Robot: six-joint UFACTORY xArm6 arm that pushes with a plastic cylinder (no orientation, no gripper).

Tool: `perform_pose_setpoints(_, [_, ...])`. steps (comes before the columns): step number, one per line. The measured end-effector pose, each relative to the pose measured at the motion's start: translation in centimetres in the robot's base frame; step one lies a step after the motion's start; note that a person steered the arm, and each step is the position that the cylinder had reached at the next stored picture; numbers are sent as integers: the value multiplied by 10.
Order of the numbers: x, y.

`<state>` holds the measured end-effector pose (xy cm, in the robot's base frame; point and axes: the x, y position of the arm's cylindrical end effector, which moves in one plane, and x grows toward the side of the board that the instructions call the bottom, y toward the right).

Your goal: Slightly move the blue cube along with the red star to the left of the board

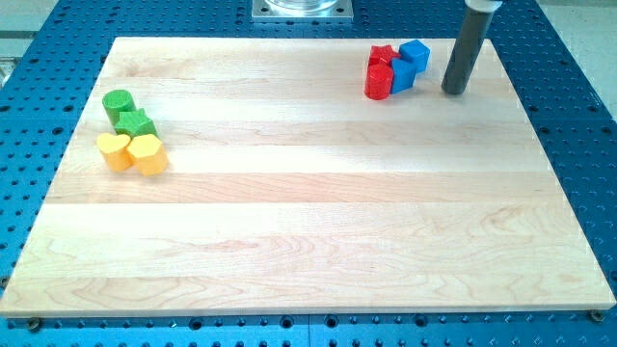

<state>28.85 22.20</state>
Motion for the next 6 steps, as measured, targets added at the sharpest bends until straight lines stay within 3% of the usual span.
perform_pose_setpoints(1, [-43,0])
perform_pose_setpoints(3, [-40,-65])
perform_pose_setpoints(6, [-74,-95])
